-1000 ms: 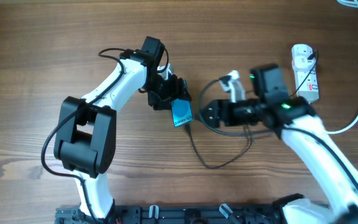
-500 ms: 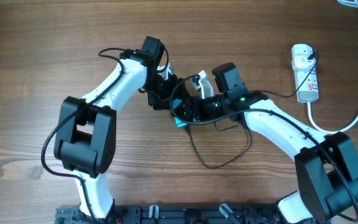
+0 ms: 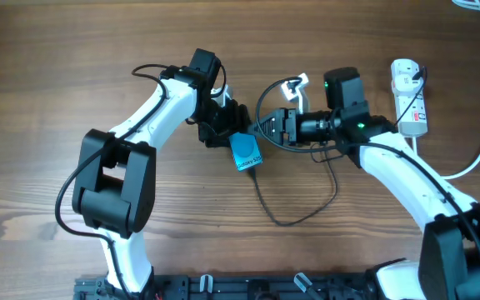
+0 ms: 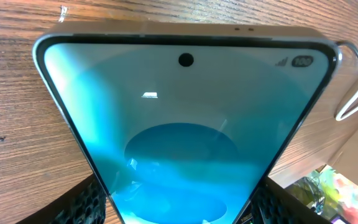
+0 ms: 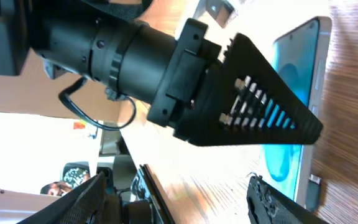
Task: Plug charger to phone and switch on socket
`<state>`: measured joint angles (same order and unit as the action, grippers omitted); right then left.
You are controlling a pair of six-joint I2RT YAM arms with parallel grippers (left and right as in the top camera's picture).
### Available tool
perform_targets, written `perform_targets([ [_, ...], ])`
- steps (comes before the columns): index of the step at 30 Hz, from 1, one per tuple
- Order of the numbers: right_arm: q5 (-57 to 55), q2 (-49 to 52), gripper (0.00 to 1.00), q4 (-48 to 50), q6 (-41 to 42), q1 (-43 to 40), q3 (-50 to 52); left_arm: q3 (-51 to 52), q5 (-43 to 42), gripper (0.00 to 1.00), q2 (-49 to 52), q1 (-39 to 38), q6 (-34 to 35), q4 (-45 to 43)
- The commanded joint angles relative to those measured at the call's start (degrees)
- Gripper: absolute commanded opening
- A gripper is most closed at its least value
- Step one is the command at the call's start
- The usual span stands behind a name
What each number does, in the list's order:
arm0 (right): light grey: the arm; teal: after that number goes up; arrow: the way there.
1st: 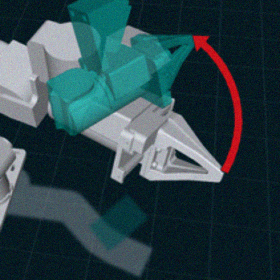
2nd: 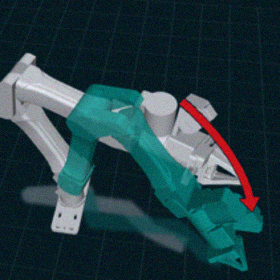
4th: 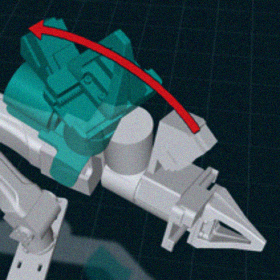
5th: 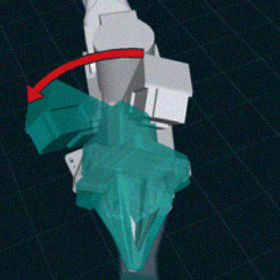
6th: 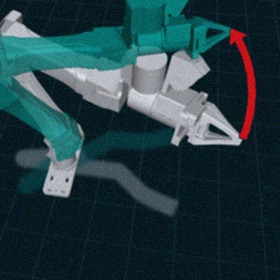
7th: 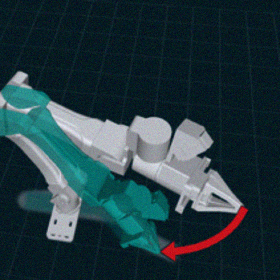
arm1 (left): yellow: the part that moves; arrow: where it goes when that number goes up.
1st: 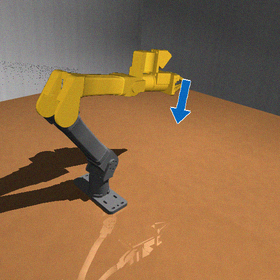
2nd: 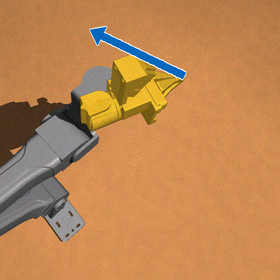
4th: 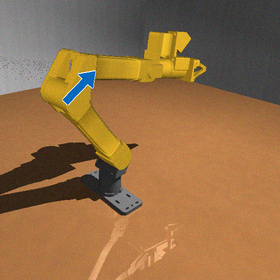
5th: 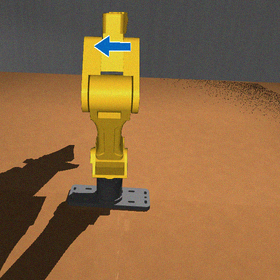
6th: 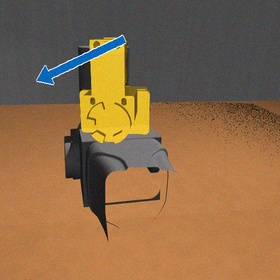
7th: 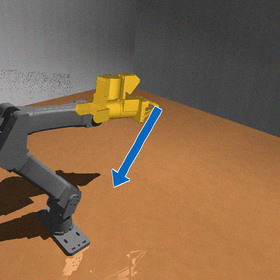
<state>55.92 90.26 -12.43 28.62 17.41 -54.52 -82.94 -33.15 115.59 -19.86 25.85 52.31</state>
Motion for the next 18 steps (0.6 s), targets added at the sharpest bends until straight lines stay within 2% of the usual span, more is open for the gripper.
perform_targets([
  [1,-9.4,-0.6,0.72,-6.6,-8.3,0.1,0.1,-1.2,-2.4,0.26,-2.0,0.4,0.1,0.2],
  [5,-12.7,-0.6,0.65,-11.2,-10.8,1.5,0.9,-1.2,-2.5,0.23,-2.0,0.4,0.1,0.3],
  [10,-21.6,-0.4,0.66,-9.1,-9.9,6.7,3.0,-1.2,-5.2,0.22,-2.0,0.4,0.0,1.3],
  [12,-21.7,-0.3,0.66,-6.3,-7.4,7.5,3.7,-1.2,-5.9,0.21,-2.0,0.4,-0.1,1.3],
  [18,-21.6,3.4,0.66,-4.6,-7.4,7.5,3.9,-1.2,-5.9,0.21,-2.0,0.4,-0.1,1.3],
])
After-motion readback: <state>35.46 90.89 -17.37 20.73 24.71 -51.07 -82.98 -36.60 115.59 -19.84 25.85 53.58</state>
